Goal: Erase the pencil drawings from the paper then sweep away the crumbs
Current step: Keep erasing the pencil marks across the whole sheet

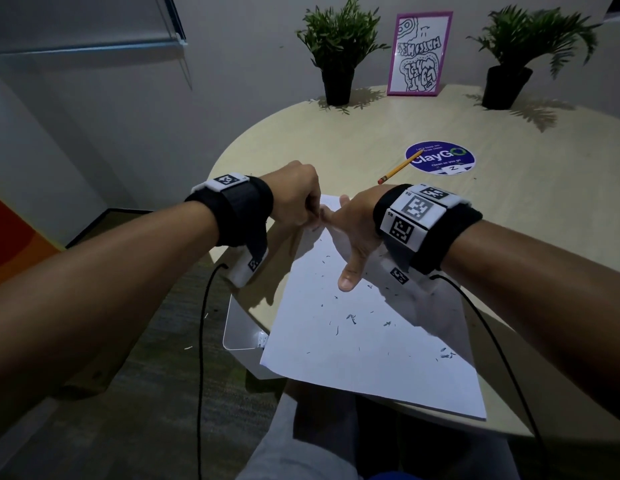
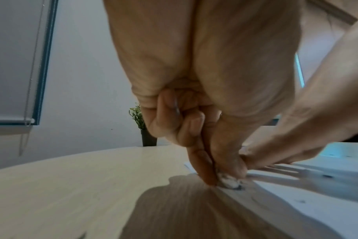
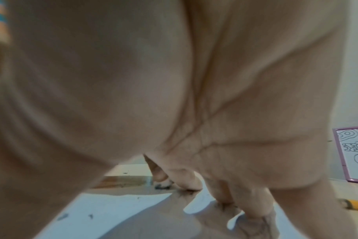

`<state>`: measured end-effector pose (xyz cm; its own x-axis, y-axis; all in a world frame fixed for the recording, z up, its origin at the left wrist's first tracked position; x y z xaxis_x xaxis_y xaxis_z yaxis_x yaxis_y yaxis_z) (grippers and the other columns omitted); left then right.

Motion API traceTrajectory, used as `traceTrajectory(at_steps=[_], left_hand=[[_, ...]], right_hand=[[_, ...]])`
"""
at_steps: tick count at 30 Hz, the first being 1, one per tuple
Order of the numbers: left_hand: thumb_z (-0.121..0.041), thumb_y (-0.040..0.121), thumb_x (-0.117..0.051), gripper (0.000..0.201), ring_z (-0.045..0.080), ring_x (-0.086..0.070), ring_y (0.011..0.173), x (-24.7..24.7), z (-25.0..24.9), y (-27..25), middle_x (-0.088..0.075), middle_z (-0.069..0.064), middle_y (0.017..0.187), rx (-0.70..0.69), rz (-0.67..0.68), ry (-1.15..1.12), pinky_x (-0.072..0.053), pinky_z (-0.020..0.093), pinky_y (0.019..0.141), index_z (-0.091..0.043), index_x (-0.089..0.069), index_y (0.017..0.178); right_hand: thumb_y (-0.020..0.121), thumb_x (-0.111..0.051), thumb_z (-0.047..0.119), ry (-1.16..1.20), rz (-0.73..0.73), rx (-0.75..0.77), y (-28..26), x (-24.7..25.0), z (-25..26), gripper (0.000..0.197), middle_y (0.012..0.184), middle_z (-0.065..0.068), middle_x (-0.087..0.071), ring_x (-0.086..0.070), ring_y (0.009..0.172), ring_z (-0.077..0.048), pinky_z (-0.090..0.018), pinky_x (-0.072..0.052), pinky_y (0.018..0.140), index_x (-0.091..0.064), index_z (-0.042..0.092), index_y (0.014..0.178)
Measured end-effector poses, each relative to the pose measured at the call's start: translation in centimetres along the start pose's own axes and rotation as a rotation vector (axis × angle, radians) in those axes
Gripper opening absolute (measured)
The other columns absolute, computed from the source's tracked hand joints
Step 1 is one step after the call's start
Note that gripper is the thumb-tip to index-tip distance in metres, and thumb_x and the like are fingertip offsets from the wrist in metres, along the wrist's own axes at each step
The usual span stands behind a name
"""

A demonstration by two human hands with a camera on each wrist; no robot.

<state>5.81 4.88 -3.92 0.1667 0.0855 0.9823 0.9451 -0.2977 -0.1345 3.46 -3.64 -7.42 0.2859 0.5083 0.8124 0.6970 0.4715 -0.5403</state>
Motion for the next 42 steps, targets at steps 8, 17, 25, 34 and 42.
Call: traceTrajectory(at_steps=[8, 17, 25, 34, 42], left_hand=[[-0.023, 0.078, -0.081, 0.005, -0.009, -0.06, 0.065, -1.4, -1.0, -1.2, -0.07, -0.016, 0.071, -0.076, 0.034, -0.036, -0.042, 0.008, 0.06, -0.024, -0.078, 0.083], [-0.029, 0.081, -0.079, 0.009, 0.008, -0.062, 0.07, -0.3, 0.0, -0.1, -0.073, -0.004, 0.073, 0.01, -0.05, -0.033, -0.057, 0.033, 0.07, -0.019, -0.079, 0.082], [-0.027, 0.077, -0.083, 0.008, -0.001, -0.058, 0.068, -1.5, -0.3, -0.8, -0.072, -0.007, 0.074, 0.004, -0.026, -0.115, -0.045, 0.019, 0.061, -0.028, -0.076, 0.074], [-0.028, 0.078, -0.083, 0.005, 0.002, -0.063, 0.069, -0.2, 0.4, -0.1, -0.072, -0.01, 0.073, 0.045, -0.005, -0.084, -0.052, 0.022, 0.064, -0.024, -0.078, 0.078], [-0.026, 0.079, -0.08, 0.006, 0.01, -0.064, 0.072, -0.2, 1.1, 0.6, -0.073, -0.005, 0.075, 0.078, -0.059, -0.041, -0.058, 0.034, 0.072, -0.023, -0.077, 0.076]], right_hand=[[0.057, -0.073, 0.081, 0.01, 0.002, 0.013, -0.2, 0.0, -0.1, 0.129, 0.16, -0.013, -0.031, -0.048, 0.134, -0.035, -0.046, -0.044, 0.1, -0.014, 0.024, 0.157], [0.048, -0.07, 0.088, -0.007, -0.015, 0.03, 0.0, 0.2, 0.3, 0.142, 0.158, -0.015, -0.036, -0.051, 0.131, -0.037, -0.048, -0.047, 0.101, -0.008, 0.024, 0.158], [0.048, -0.073, 0.086, -0.01, -0.009, 0.049, 0.1, 0.1, 0.4, 0.134, 0.157, -0.014, -0.037, -0.053, 0.129, -0.036, -0.045, -0.046, 0.098, -0.017, 0.028, 0.155], [0.056, -0.071, 0.083, -0.013, 0.009, 0.005, -0.4, 0.1, 0.0, 0.138, 0.162, -0.013, -0.028, -0.042, 0.14, -0.036, -0.048, -0.042, 0.106, -0.002, 0.023, 0.16], [0.044, -0.068, 0.091, -0.02, -0.014, 0.021, 0.0, 0.1, 0.4, 0.148, 0.156, -0.014, -0.039, -0.052, 0.13, -0.037, -0.05, -0.048, 0.1, -0.007, 0.019, 0.158]])
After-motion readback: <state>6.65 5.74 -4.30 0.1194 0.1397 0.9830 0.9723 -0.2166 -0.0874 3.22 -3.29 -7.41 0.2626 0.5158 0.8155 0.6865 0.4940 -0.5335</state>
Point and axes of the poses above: each hand's wrist, its own y-axis towards the middle knuckle, its own x-axis out of the back of the hand, z = x × y, the point moved 9 cm from there along y, towards the middle knuckle
